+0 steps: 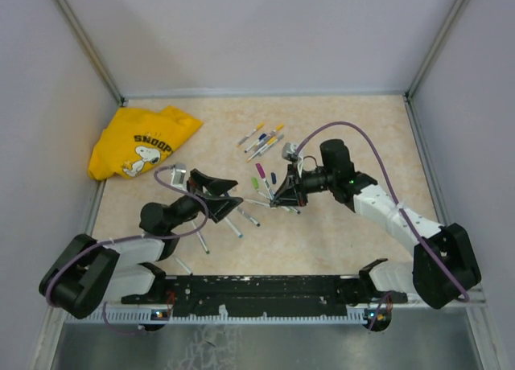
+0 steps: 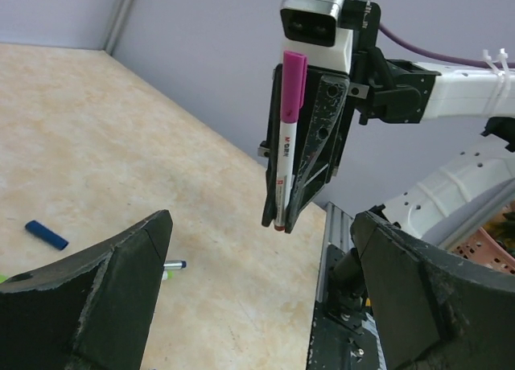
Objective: Open the pen caps
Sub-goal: Open the pen cap from the pen.
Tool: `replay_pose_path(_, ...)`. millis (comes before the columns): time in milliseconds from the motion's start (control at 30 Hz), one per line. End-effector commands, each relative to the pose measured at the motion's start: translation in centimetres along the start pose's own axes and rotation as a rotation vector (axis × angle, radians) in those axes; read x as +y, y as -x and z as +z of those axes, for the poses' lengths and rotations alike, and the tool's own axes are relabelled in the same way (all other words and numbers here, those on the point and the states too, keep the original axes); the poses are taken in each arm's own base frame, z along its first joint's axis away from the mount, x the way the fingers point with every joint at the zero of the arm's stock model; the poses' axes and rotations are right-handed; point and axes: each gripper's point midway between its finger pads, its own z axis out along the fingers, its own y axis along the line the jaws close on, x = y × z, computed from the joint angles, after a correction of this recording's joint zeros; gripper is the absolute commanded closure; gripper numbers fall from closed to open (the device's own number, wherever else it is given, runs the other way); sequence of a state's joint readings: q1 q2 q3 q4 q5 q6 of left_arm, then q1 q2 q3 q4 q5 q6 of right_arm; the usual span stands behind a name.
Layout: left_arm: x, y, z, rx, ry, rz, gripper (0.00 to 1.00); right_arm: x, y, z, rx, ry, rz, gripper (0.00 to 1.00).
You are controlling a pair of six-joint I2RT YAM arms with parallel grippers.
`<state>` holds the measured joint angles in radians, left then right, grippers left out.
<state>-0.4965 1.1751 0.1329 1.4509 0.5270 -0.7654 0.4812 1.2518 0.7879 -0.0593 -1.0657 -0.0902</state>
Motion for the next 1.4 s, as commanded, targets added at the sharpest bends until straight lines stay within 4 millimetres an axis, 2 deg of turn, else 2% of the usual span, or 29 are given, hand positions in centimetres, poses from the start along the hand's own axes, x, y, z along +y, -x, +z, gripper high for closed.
replay_pose_path(0, -2.9, 2.2, 1.5, -0.028, -0.168, 0.032, 0.0, 0.2, 2.6, -0.2, -0.037, 0.027, -0.08, 1.0)
replay_pose_path(500, -2.1, 2.5, 5.0, 0.026, -0.245, 0.048, 0.13, 0.9, 2.6, -0.2, -0.039, 0.068, -0.078, 1.0)
replay_pose_path(900, -4.4, 3.1, 6.4, 0.049, -0.357, 0.003, 0.26, 0.5, 2.2, 0.0, -0.027, 0.071, -0.054, 1.0)
replay_pose_path(1167, -4.7, 2.5, 8.2, 0.098, -0.356, 0.022, 0.5, 0.5, 2.0, 0.2, -0.019, 0.084, -0.04, 1.0)
replay_pose_path(1300, -4.5, 2.5, 8.5, 0.106, -0.347, 0.019, 0.69, 0.6, 1.9, 0.2, -0.017, 0.089, -0.038, 1.0)
replay_pose_path(1367, -4.5, 2.5, 8.7, 0.114, -0.349, 0.017, 0.86, 0.6, 1.8, 0.2, -0.015, 0.092, -0.035, 1.0)
